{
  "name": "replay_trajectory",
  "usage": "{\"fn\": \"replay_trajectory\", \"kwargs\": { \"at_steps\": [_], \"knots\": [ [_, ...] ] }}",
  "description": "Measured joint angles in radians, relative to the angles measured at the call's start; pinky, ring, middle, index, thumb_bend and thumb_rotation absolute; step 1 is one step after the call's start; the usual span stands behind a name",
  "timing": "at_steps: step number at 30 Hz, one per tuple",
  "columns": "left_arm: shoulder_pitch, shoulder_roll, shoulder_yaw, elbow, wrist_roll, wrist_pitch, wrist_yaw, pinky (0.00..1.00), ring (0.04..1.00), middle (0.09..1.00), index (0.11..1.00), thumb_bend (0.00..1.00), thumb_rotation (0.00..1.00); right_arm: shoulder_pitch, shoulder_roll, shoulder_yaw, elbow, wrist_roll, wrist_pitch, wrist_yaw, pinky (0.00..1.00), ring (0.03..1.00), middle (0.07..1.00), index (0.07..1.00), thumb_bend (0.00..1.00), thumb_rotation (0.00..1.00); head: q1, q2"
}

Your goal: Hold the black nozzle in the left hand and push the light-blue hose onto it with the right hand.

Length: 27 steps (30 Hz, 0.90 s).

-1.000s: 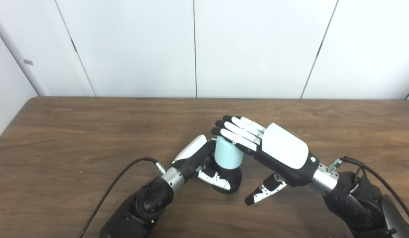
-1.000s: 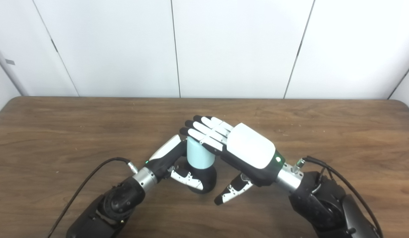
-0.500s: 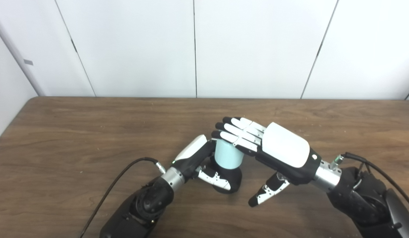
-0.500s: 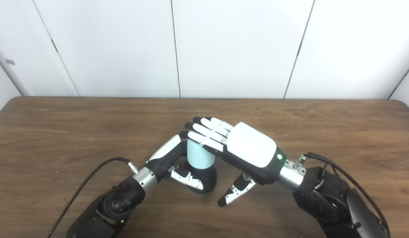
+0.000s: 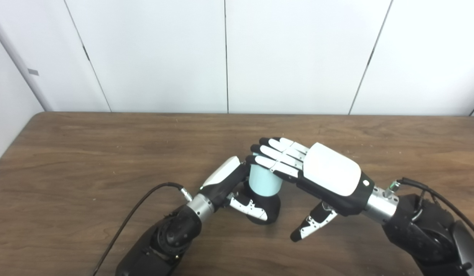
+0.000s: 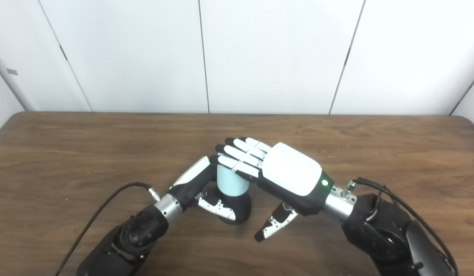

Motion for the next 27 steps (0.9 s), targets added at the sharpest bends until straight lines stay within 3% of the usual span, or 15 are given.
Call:
{"fn": "replay_trajectory", "kwargs": {
  "at_steps": [20, 27],
  "knots": [
    [0.000, 0.003, 0.000, -0.002, 0.000, 0.000, -0.003, 0.27, 0.348, 0.474, 0.487, 0.53, 0.00, -0.029, -0.035, 0.035, 0.013, 0.023, -0.037, -0.008, 0.94, 0.972, 0.962, 0.940, 0.75, 0.19, 0.002, 0.003],
    [0.000, 0.003, -0.001, -0.003, 0.000, 0.000, -0.004, 0.27, 0.345, 0.473, 0.488, 0.53, 0.00, -0.038, -0.074, 0.079, 0.013, -0.011, -0.040, -0.071, 0.95, 0.976, 0.965, 0.948, 0.75, 0.18, 0.000, 0.005]
  ]
}}
